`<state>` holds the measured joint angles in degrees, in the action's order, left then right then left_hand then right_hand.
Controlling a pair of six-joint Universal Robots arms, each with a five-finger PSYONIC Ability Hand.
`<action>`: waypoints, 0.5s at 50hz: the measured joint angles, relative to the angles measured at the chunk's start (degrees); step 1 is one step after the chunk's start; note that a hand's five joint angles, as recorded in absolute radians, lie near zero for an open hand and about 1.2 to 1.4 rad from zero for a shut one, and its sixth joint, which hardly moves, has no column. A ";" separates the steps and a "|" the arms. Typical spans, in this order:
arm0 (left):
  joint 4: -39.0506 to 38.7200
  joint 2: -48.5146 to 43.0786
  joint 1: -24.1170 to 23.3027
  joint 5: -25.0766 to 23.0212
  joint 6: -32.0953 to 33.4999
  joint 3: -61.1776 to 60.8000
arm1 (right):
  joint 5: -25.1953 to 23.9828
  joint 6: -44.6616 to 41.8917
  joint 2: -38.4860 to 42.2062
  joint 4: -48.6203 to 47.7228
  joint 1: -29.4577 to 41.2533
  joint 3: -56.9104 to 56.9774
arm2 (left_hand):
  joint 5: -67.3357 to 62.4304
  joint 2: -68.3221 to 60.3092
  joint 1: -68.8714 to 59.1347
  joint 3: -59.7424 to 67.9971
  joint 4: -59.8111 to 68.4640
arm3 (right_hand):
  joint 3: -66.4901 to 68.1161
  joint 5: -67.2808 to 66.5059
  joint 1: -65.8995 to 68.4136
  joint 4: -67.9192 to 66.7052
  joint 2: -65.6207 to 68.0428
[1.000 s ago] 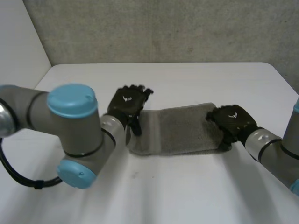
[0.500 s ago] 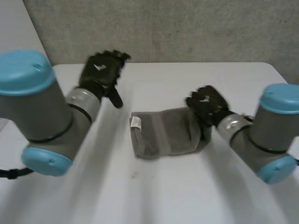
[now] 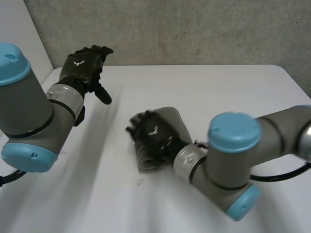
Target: Fold the towel.
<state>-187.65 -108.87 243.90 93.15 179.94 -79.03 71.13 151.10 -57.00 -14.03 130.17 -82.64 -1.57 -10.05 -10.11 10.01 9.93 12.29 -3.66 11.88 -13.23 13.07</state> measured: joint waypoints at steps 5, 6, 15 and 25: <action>-0.22 -3.09 -1.89 0.03 -0.34 0.82 | 0.32 3.63 -6.33 0.41 -4.76 -3.45 | 0.00 -0.23 0.00 0.26 0.29 | -0.22 0.18 0.00 0.04 -0.03; -0.22 -3.09 -1.89 0.03 -0.34 0.82 | 0.32 3.63 -6.33 0.41 -4.76 -3.45 | 0.00 -0.23 0.00 0.26 0.29 | -0.22 0.18 0.00 0.04 -0.03; -0.07 -11.99 -6.28 0.16 -4.22 3.93 | -0.89 15.50 -11.52 4.81 -14.03 -5.45 | 0.00 -0.33 0.00 0.43 0.49 | -0.23 0.26 0.00 0.04 -0.03; 3.63 -22.71 -10.16 0.64 -5.37 8.02 | -4.51 19.38 -1.54 9.66 -16.91 1.62 | 0.00 -0.47 -0.01 0.53 0.53 | -0.22 0.34 0.00 0.04 -0.03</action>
<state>-184.02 -131.58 233.74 93.78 174.57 -71.01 66.63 170.48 -58.54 -4.37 113.26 -81.01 -1.57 -10.52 -10.12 10.54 10.46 12.06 -3.32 11.88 -13.19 13.04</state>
